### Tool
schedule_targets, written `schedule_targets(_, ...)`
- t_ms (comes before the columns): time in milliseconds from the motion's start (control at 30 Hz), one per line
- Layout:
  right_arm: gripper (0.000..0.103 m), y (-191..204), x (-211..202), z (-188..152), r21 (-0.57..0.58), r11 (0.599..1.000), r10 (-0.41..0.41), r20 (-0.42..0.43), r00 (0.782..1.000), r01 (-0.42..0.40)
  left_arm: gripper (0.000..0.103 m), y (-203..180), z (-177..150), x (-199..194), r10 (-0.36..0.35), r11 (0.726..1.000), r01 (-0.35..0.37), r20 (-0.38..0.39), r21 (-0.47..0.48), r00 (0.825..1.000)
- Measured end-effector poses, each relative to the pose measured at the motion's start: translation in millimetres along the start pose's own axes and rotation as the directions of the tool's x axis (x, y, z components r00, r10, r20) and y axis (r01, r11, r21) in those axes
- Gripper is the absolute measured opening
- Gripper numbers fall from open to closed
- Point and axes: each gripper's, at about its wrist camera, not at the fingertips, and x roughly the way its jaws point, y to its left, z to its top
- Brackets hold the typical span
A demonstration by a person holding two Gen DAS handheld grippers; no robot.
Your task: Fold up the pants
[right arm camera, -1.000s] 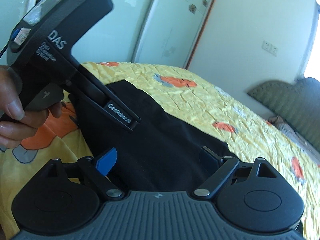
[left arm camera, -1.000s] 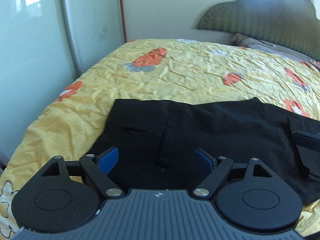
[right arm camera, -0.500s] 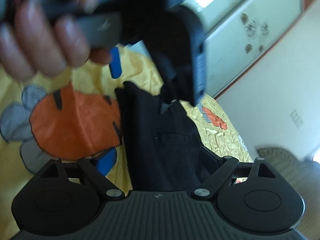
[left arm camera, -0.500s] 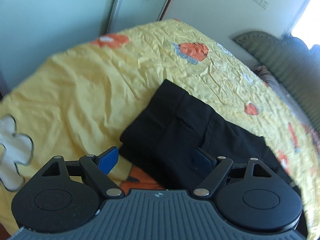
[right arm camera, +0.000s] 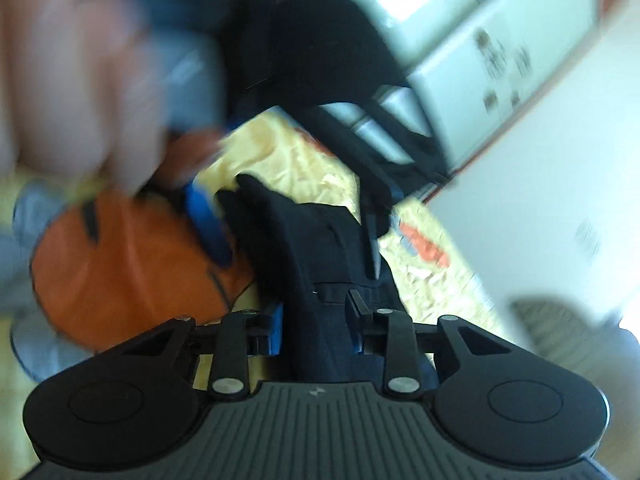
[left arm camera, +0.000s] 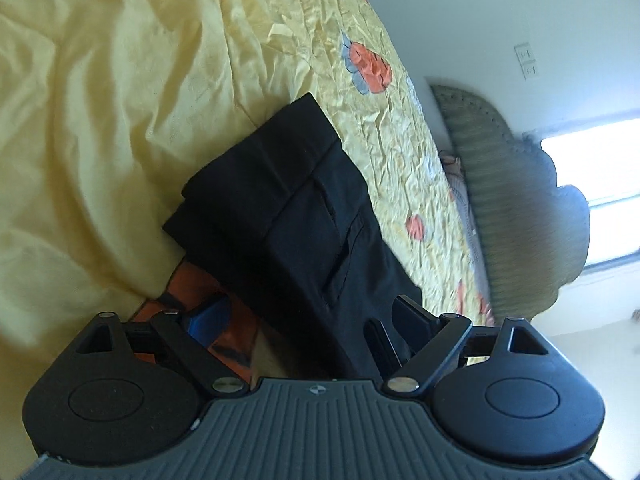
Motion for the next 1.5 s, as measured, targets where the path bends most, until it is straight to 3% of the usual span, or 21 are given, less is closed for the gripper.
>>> schedule_targets(100,0.031,-29.9,-5.5,1.0,0.159,0.977,0.140,0.012,0.990,-0.140,0.088,-1.5,9.7,6.3,-0.050,0.998,0.050,0.034,-0.029,0.998)
schedule_targets(167,0.031,-57.1,-12.9,-0.7,0.290,0.916,0.271,0.065,0.960,-0.278,0.088,-5.4,14.9,10.6,-0.031,0.999,0.032,0.047,-0.023,0.998)
schedule_targets(200,0.031,-71.1,-16.5,-2.6,0.353,0.882,0.297,0.098,0.950,-0.312,0.088,-7.1,17.0,13.4,-0.026,0.999,0.027,0.047,-0.018,0.999)
schedule_targets(267,0.031,-93.0,-14.4,-6.8,0.441,0.845,0.285,0.110,0.952,-0.303,0.088,-9.2,16.9,14.9,-0.017,1.000,0.017,0.059,0.004,0.998)
schedule_targets(367,0.031,-107.7,2.4,-14.1,0.485,0.853,0.205,0.028,0.978,-0.192,0.087,-14.9,12.6,15.9,0.001,0.998,-0.006,0.088,0.055,0.996)
schedule_targets(433,0.031,-113.4,20.5,-20.6,0.514,0.844,0.195,-0.029,0.980,-0.153,0.083,-18.9,7.8,15.1,0.025,0.994,-0.037,0.119,0.106,0.993)
schedule_targets(500,0.031,-114.0,31.7,-24.2,0.543,0.824,0.218,-0.034,0.975,-0.165,0.078,-24.4,3.1,15.0,0.047,0.984,-0.073,0.160,0.164,0.986)
schedule_targets(567,0.031,-116.0,40.6,-28.6,0.569,0.802,0.239,-0.026,0.971,-0.182,0.065,-30.4,-2.2,15.5,0.087,0.962,-0.141,0.227,0.233,0.970)
schedule_targets(633,0.032,-109.6,54.3,-31.6,0.561,0.808,0.256,-0.063,0.965,-0.178,0.033,-32.7,-5.4,16.7,0.128,0.935,-0.210,0.279,0.285,0.952)
schedule_targets(667,0.032,-107.6,58.1,-33.6,0.560,0.812,0.249,-0.075,0.966,-0.166,0.024,-34.0,-6.2,18.4,0.151,0.922,-0.242,0.292,0.304,0.944)
schedule_targets(867,0.032,-122.3,48.7,-49.0,0.667,0.717,0.245,0.031,0.969,-0.203,0.019,-56.2,-29.4,5.0,0.124,0.868,-0.289,0.387,0.405,0.914)
schedule_targets(967,0.032,-136.8,49.9,-53.7,0.732,0.631,0.272,0.100,0.957,-0.256,0.019,-81.0,-47.5,0.0,0.097,0.826,-0.316,0.435,0.467,0.895)
schedule_targets(1100,0.033,-152.5,41.8,-65.0,0.797,0.514,0.290,0.187,0.938,-0.318,0.019,-107.5,-65.5,-2.2,0.050,0.800,-0.296,0.434,0.522,0.900)
schedule_targets(1200,0.033,-163.1,24.5,-75.8,0.823,0.457,0.262,0.240,0.935,-0.339,0.019,-124.5,-78.9,-1.3,0.021,0.787,-0.272,0.415,0.554,0.909)
schedule_targets(1300,0.033,-172.4,7.9,-87.6,0.840,0.429,0.227,0.256,0.940,-0.333,0.019,-140.5,-92.2,4.4,-0.006,0.779,-0.239,0.388,0.580,0.922)
schedule_targets(1500,0.033,-189.9,-32.5,-119.6,0.878,0.365,0.136,0.280,0.950,-0.311,0.019,-176.4,-129.5,18.3,-0.070,0.727,-0.186,0.342,0.661,0.937)
